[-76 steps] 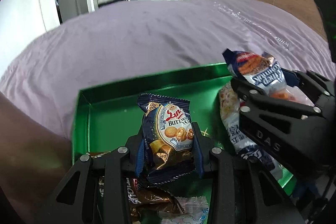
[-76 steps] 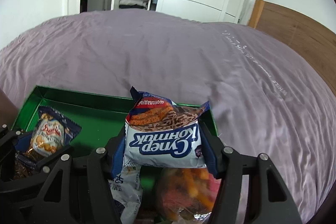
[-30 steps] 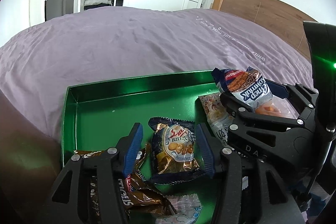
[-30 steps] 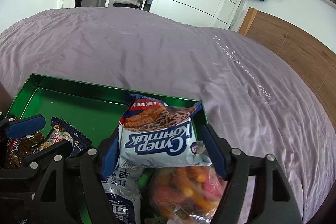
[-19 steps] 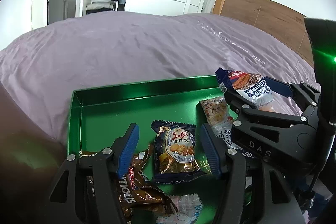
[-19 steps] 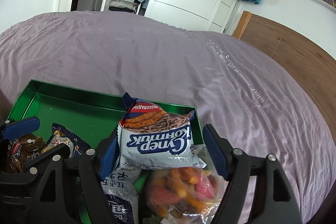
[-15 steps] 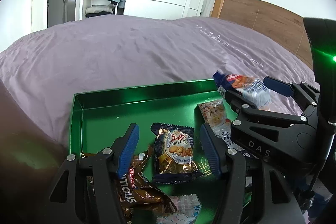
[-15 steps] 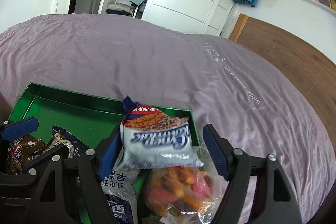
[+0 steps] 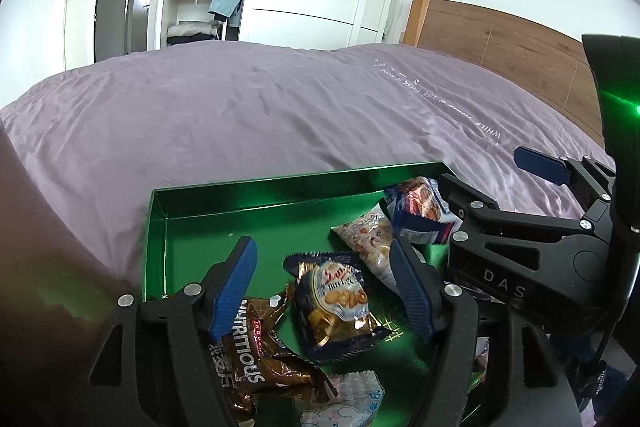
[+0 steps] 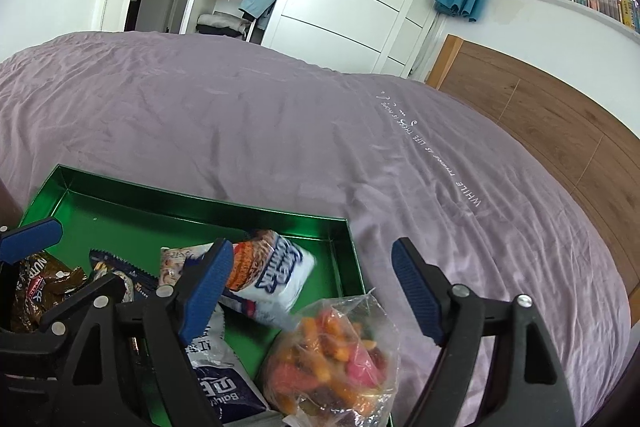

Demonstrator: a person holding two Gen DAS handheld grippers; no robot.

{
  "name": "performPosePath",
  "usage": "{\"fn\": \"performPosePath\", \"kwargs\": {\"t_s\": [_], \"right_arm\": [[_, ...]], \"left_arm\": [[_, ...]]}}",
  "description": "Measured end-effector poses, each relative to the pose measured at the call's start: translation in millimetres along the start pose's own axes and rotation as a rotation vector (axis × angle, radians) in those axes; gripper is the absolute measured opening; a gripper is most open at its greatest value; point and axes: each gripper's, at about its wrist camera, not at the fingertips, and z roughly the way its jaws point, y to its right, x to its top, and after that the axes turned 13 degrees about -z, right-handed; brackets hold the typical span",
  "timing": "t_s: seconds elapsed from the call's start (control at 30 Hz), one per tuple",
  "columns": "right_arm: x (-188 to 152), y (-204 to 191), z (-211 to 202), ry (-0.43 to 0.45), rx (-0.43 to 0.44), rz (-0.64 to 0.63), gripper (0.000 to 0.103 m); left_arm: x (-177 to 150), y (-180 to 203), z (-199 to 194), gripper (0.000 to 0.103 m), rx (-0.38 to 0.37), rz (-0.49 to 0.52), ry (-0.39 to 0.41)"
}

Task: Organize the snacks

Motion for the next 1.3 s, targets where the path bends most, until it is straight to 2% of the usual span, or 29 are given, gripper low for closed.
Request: {"fn": "performPosePath", "kwargs": {"t_s": [0.27, 0.33, 0.43, 0.57, 0.77, 0.9, 0.97, 1.1, 1.3], "right_arm": [[1, 3, -22, 0.025, -0.074, -0.016, 0.103], [0, 9, -33, 0.034, -0.085, 0.006, 0.103], [1, 20, -56, 0.050, -0.093, 0.035, 0.103], [7, 29, -87, 0.057, -0.105, 0.036, 0.103], [2, 38, -122, 0.047, -0.102, 0.033, 0.103], [-24, 41, -143, 0.026, -0.099, 0.081, 0.103], [-36, 41, -151, 0.012, -0.089, 0.100, 0.103], [-69, 31, -174, -0.026, -0.076, 0.102, 0.103], [-107, -3, -193, -0.060, 0.027, 0.125, 0.103]], "left_arm": [[-1, 6, -13, 0.067, -0.015, 0.035, 0.041], [-2, 9, -17, 0.067, -0.026, 0.041, 0.039], [-2, 18, -28, 0.076, -0.052, 0.061, 0.029], [-2, 33, -51, 0.076, -0.066, 0.084, 0.042], [-16, 40, -77, 0.077, -0.071, 0.091, -0.004], [-38, 46, -100, 0.078, -0.085, 0.129, -0.032], [-52, 48, -114, 0.082, -0.107, 0.148, -0.065], [-79, 44, -150, 0.082, -0.121, 0.170, -0.116], [-110, 10, -197, 0.082, -0.027, 0.145, -0.164]]}}
